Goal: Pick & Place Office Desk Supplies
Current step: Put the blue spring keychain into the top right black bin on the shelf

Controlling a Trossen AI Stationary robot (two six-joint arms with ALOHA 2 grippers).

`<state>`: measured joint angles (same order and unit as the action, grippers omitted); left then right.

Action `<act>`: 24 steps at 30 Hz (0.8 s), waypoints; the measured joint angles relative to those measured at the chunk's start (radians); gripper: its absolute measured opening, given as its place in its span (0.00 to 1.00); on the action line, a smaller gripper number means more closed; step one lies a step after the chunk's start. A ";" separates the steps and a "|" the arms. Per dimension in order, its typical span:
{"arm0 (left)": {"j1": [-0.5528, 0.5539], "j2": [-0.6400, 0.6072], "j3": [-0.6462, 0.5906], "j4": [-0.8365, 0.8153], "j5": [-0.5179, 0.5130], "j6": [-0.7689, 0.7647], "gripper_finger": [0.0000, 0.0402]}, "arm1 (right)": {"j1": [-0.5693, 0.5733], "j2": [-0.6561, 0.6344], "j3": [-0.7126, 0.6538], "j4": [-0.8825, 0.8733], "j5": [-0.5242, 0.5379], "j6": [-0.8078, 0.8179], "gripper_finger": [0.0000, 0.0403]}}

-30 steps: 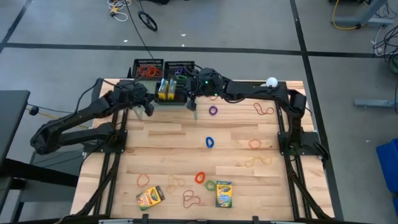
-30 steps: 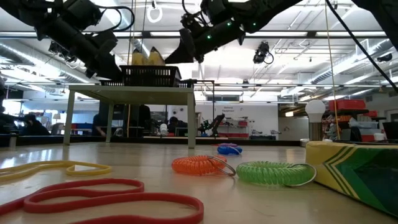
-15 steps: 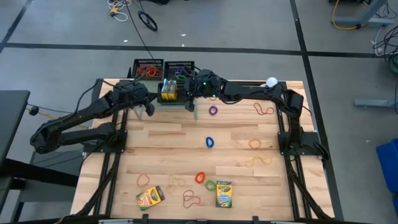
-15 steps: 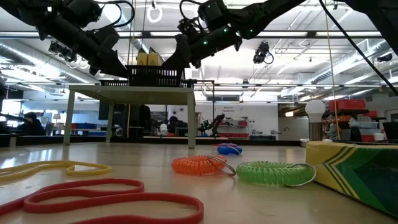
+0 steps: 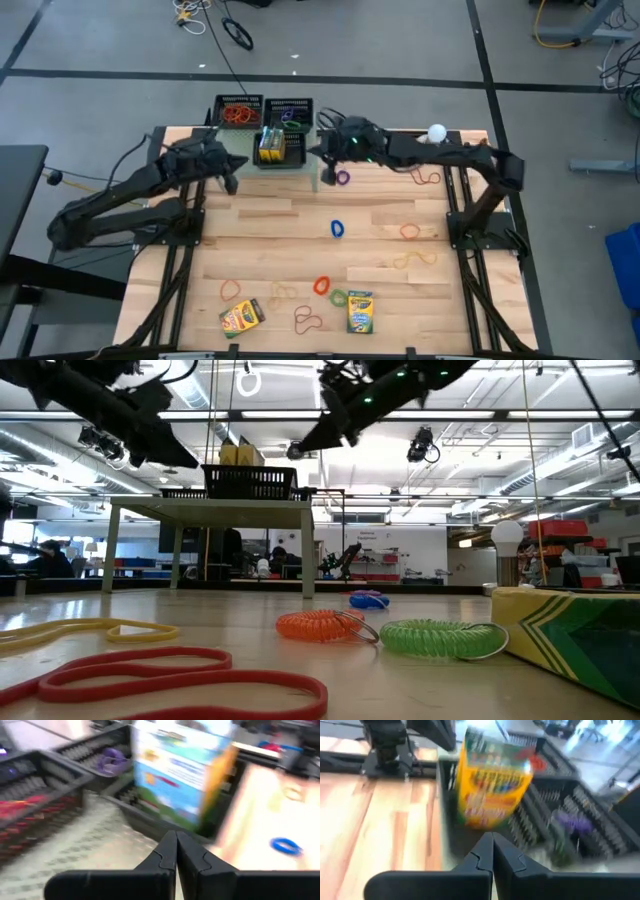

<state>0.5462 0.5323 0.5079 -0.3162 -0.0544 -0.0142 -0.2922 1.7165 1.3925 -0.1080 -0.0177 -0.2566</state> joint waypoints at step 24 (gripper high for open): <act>-0.864 0.404 -0.003 0.352 -0.490 -0.107 0.01 | 0.400 -0.153 -0.627 0.086 0.307 0.827 0.24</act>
<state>-0.3176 0.9363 0.5053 0.0355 -0.5442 -0.1213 0.1081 1.5639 0.7654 -0.0225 0.2891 0.5704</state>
